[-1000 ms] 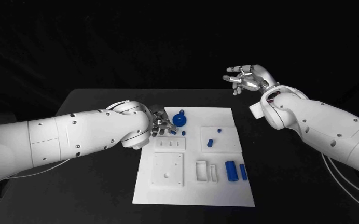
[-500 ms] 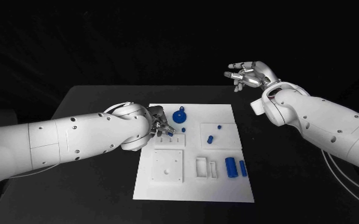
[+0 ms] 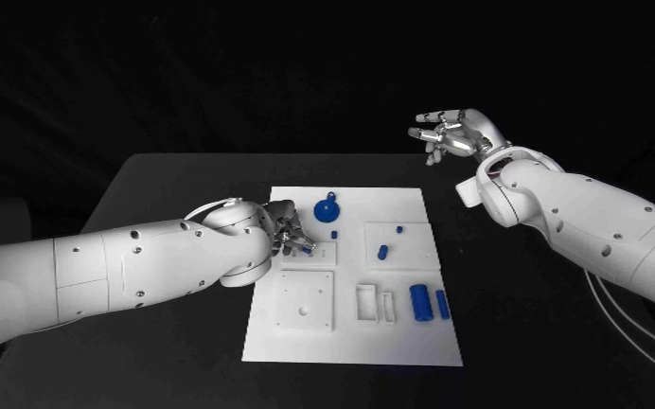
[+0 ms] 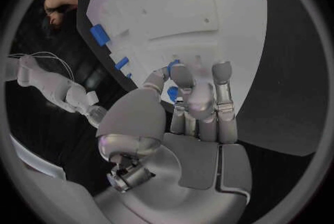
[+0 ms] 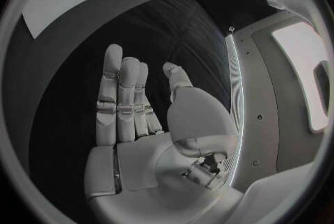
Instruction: Assemble the parts on the task board
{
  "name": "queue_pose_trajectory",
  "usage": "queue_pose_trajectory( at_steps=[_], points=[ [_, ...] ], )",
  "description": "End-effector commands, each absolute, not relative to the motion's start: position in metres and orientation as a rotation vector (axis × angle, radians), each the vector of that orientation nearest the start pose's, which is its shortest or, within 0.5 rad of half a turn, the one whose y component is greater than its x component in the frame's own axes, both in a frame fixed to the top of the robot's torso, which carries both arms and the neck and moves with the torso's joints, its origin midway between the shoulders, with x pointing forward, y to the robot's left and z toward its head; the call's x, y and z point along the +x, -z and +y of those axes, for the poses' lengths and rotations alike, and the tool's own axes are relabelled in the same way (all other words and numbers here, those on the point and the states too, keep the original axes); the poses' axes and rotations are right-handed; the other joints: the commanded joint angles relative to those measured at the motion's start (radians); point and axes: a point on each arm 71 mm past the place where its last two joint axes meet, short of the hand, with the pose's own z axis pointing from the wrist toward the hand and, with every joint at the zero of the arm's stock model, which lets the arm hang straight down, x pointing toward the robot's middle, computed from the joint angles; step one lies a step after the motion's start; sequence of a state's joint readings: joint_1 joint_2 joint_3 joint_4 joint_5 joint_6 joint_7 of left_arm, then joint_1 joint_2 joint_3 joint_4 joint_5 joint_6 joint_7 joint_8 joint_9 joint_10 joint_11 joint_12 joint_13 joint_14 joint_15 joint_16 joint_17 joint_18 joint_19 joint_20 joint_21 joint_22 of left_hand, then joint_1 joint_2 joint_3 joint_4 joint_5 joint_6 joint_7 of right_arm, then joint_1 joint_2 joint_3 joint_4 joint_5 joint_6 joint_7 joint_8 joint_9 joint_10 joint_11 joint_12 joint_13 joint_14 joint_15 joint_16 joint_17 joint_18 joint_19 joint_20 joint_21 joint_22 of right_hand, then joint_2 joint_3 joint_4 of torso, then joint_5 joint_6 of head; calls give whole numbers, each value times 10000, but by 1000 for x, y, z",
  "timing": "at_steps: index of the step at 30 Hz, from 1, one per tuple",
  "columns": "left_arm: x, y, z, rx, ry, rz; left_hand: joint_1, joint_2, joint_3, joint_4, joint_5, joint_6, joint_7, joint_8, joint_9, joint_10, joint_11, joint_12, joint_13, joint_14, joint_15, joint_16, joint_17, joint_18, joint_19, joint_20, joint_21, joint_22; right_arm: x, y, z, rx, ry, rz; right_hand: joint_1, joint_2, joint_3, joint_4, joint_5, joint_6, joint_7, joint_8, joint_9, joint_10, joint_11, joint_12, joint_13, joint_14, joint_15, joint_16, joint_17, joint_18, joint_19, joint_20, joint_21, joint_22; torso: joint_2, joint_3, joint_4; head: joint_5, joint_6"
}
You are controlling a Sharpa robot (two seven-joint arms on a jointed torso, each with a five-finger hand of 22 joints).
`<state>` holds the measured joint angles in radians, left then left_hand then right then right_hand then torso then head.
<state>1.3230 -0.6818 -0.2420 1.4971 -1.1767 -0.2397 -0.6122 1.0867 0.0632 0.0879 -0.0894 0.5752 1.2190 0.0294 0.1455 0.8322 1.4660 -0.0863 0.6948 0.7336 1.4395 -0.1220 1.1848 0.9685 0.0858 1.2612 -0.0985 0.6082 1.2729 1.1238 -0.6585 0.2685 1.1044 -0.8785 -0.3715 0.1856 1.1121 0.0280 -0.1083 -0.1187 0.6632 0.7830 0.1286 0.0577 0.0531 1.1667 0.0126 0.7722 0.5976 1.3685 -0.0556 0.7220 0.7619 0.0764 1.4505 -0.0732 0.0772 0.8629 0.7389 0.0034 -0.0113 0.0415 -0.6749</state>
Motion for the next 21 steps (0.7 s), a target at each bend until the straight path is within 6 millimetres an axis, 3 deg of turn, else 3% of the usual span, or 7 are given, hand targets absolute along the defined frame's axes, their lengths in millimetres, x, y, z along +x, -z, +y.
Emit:
queue_pose_trajectory(
  at_steps=[1, 21],
  points=[
    [486, 218, 161, -1395, 3094, 19570, 123, -3, 1455, -1363, 80, 727, -641, 14, -33, 348, -51, -10, -15, 55, -17, -28, 10, 87, 163, 56, -285, 246, 573, 143, -249, 5315, -9929, 13563, -115, -1, 46, -1, -67, -63, 26, -40, 10, -70, -9, 16, -10, -1, 15, -33, -11, -77, -45, 12, 35, -15, 5, 0, -12, -8, 0],
    [479, 226, 156, -1250, 3265, 19969, 125, -18, 1478, -1353, 112, 739, -642, 17, -48, 349, -52, 5, -26, 69, -16, -47, 25, 106, 279, 72, -547, 494, 574, 145, -246, 5347, -9972, 13752, -123, 10, 107, 7, -13, -111, 30, -43, 7, -87, -9, 34, -22, -6, 13, -30, 0, -78, -36, 8, 56, -76, -2, 13, -13, -76, -32]
  ],
)
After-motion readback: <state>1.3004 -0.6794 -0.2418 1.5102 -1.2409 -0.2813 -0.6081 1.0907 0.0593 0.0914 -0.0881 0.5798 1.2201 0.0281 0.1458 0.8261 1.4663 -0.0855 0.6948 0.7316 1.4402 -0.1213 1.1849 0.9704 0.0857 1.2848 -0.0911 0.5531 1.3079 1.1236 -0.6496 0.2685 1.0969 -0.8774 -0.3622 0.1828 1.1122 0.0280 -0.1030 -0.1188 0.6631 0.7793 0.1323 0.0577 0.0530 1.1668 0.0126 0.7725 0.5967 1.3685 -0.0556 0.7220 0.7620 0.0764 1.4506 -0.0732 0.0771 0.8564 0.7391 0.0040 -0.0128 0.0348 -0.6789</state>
